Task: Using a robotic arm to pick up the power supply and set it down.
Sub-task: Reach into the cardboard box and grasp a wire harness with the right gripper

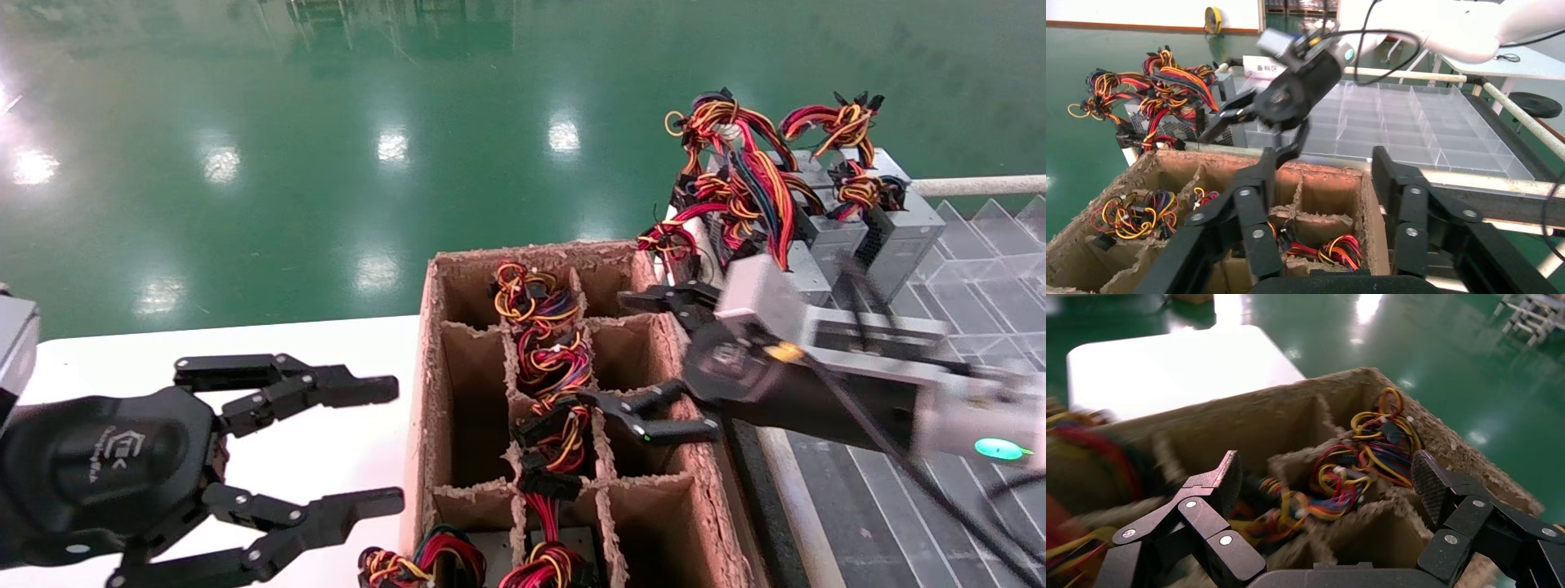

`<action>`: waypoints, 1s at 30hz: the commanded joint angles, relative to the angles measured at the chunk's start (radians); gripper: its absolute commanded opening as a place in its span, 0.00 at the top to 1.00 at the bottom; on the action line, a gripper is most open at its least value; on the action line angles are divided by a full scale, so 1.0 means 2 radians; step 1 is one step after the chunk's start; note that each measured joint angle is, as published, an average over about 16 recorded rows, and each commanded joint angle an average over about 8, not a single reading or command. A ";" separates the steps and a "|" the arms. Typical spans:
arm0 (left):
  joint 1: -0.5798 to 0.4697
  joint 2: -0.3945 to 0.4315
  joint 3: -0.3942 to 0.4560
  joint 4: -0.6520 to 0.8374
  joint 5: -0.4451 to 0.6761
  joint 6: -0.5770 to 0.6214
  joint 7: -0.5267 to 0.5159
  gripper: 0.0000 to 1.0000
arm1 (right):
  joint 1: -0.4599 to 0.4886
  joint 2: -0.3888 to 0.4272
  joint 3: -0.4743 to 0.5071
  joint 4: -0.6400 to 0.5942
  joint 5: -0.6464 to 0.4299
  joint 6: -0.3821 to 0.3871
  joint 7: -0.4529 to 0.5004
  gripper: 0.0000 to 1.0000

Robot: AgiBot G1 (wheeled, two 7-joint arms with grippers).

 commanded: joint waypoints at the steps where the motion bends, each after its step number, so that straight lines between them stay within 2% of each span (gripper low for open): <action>1: 0.000 0.000 0.000 0.000 0.000 0.000 0.000 1.00 | 0.007 -0.024 -0.011 -0.017 -0.019 0.020 0.004 0.23; 5: 0.000 0.000 0.000 0.000 0.000 0.000 0.000 1.00 | 0.019 -0.037 -0.026 -0.031 -0.038 0.016 0.011 0.73; 7: 0.000 0.000 0.000 0.000 0.000 0.000 0.000 1.00 | 0.022 -0.039 -0.031 -0.034 -0.043 0.011 0.014 0.93; 8: 0.000 0.000 0.000 0.000 0.000 0.000 0.000 1.00 | 0.023 -0.040 -0.032 -0.036 -0.044 0.010 0.015 0.99; 30: 0.000 0.000 0.000 0.000 0.000 0.000 0.000 1.00 | 0.019 -0.051 -0.044 -0.073 -0.050 -0.001 0.010 1.00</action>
